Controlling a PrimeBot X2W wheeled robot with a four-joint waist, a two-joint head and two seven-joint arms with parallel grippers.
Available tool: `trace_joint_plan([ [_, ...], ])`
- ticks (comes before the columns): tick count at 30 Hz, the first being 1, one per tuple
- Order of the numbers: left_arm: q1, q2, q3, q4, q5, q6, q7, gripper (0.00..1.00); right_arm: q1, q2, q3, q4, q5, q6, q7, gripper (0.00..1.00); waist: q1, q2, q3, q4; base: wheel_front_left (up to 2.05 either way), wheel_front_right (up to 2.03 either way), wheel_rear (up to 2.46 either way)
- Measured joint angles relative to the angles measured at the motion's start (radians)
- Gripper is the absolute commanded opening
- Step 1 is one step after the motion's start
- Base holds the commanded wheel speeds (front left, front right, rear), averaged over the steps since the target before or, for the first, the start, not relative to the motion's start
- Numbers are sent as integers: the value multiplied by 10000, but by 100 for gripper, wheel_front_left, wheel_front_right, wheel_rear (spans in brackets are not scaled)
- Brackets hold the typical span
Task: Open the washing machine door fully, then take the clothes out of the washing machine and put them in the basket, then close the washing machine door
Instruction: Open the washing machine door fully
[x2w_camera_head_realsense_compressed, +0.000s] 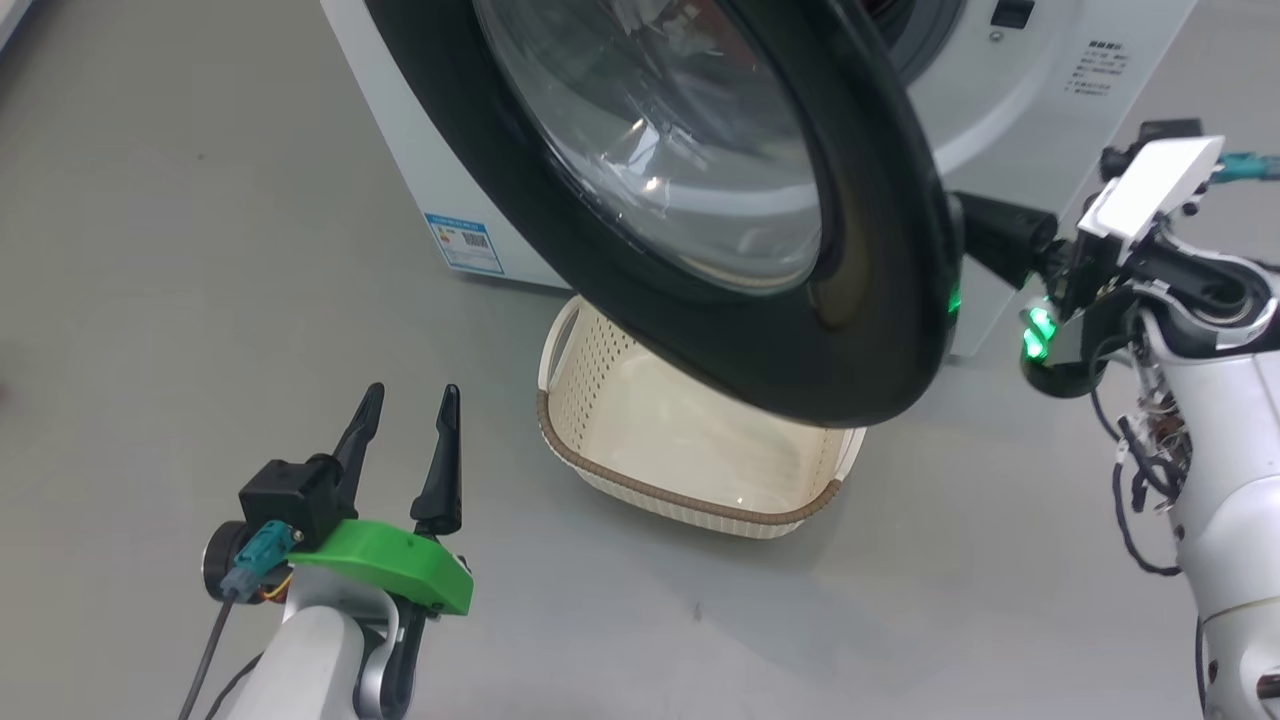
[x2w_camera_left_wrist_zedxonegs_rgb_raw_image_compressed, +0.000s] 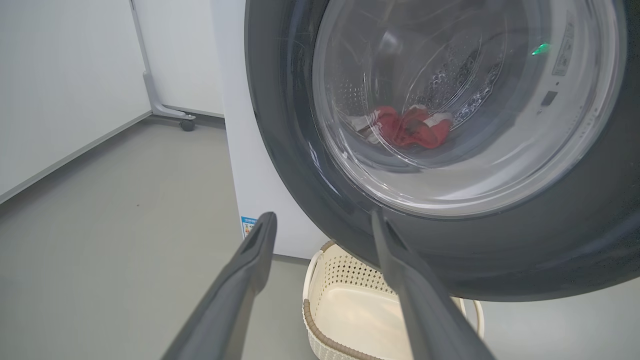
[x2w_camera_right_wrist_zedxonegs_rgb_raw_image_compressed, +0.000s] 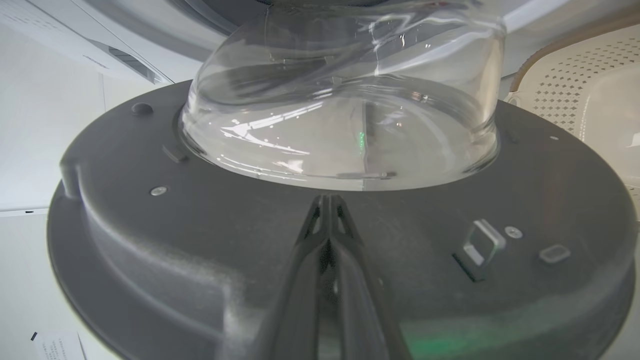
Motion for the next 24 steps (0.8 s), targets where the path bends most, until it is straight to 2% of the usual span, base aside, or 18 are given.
trace_joint_plan([
  [7, 340, 13, -4, 155, 297, 0, 0, 100, 705, 412, 270, 10, 73, 192, 201, 0, 0, 0, -689, -79, 0, 0, 0],
  [17, 714, 46, -169, 337, 568, -86, 0, 100, 1488, 918, 522, 15, 167, 265, 337, 0, 0, 0, -1441, -123, 0, 0, 0],
  [24, 757, 58, -357, 336, 690, -151, 0, 100, 1763, 1047, 660, -128, 178, 307, 382, 0, 0, 0, -1678, 23, 0, 0, 0],
])
